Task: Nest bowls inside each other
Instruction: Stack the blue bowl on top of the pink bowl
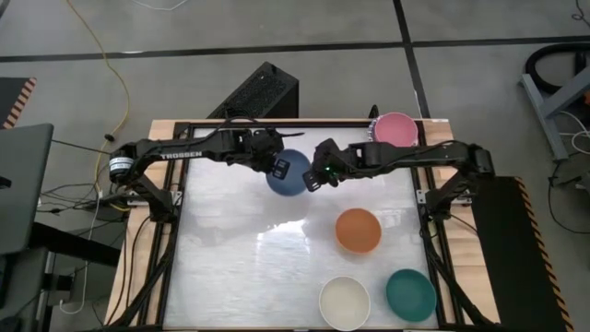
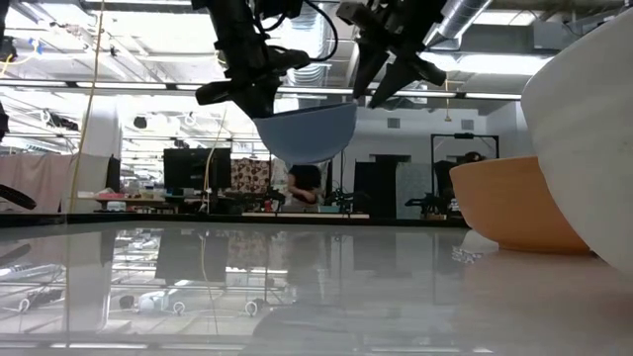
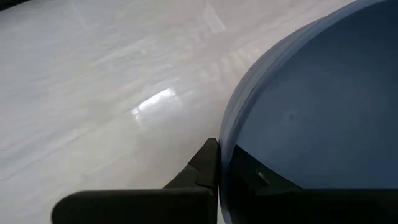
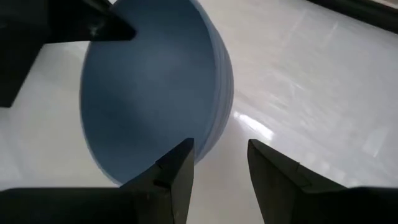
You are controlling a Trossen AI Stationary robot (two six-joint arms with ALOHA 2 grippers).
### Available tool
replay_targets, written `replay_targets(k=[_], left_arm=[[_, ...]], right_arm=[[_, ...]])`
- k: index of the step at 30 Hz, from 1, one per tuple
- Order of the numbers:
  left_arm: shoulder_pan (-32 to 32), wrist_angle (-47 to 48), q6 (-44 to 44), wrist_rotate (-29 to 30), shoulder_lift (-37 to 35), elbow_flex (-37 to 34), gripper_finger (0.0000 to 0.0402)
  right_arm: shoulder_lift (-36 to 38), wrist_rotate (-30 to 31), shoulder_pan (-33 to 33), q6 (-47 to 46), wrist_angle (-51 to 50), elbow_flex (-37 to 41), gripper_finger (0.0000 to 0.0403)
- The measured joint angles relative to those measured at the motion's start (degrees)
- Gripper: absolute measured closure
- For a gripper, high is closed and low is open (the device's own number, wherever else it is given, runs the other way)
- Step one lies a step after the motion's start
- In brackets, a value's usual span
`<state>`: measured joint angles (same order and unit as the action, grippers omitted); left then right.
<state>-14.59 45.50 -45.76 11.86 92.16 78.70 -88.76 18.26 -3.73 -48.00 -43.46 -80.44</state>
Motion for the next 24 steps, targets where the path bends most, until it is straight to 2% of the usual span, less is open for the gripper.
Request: replay_targets(k=[14, 18, 24], left_arm=[[0.5, -1.9, 0.5, 0.0, 0.6, 0.0, 0.0401], [1.3, -3.2, 2.3, -0.2, 0.9, -0.1, 0.0401], [1.6, -3.5, 2.4, -0.1, 0.9, -0.1, 0.0401]], right_arm=[[-3.5, 0.1, -0.3, -0.1, 3.1, 0.0, 0.0238], [-4.3, -0.1, -0.5, -0.2, 1.7, 0.1, 0.0269], [-4.4, 0.8, -0.6, -0.6, 1.0, 0.1, 0.0345]])
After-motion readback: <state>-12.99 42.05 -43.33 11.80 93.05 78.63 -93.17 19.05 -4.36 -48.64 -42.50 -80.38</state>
